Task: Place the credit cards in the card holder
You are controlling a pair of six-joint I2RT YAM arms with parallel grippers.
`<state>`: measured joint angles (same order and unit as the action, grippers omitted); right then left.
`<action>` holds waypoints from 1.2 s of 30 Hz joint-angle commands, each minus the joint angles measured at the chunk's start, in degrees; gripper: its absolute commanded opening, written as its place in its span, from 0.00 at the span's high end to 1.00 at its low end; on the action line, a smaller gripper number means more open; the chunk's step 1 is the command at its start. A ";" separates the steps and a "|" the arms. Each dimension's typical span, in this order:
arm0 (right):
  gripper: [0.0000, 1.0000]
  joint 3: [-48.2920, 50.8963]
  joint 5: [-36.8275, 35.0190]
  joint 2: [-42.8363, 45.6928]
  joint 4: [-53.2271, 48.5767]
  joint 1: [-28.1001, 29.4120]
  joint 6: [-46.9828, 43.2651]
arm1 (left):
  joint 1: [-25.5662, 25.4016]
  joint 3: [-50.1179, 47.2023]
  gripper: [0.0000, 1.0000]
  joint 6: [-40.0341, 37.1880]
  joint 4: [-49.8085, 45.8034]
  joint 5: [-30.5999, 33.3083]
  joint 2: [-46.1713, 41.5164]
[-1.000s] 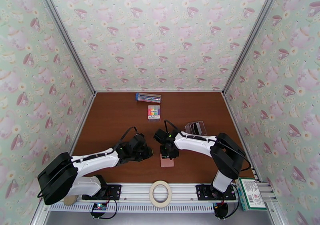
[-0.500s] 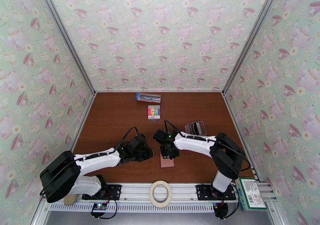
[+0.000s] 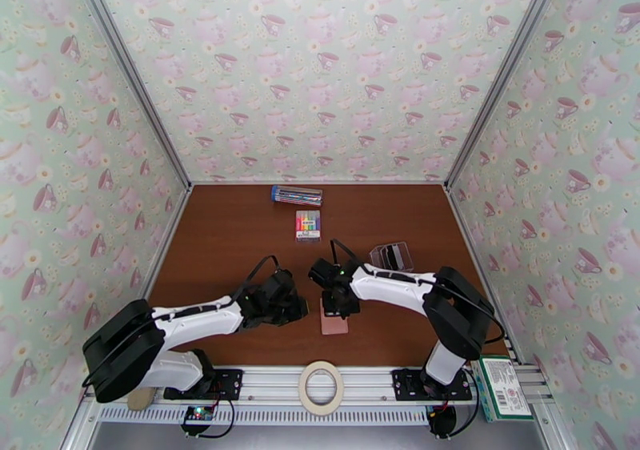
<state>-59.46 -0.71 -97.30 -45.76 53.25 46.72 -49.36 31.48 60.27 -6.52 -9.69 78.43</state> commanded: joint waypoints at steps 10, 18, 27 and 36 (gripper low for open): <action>1.00 5.04 5.74 10.12 4.85 -5.43 -2.84 | -1.42 1.66 0.75 -0.41 0.52 -0.59 -0.22; 1.00 4.94 9.89 17.72 2.74 -7.13 -5.12 | -1.66 2.17 0.75 -0.92 -1.50 0.52 -1.39; 1.00 -0.41 17.25 27.78 -4.61 -8.25 -7.35 | 0.29 1.85 0.71 -1.92 -8.53 4.26 -7.37; 1.00 0.85 22.43 30.61 -0.98 -8.22 -5.98 | 2.07 -0.43 0.65 -1.21 -10.09 5.65 -10.93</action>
<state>-58.54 18.72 -66.76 -47.90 45.01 40.69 -47.68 32.01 59.18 -15.20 -5.37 68.23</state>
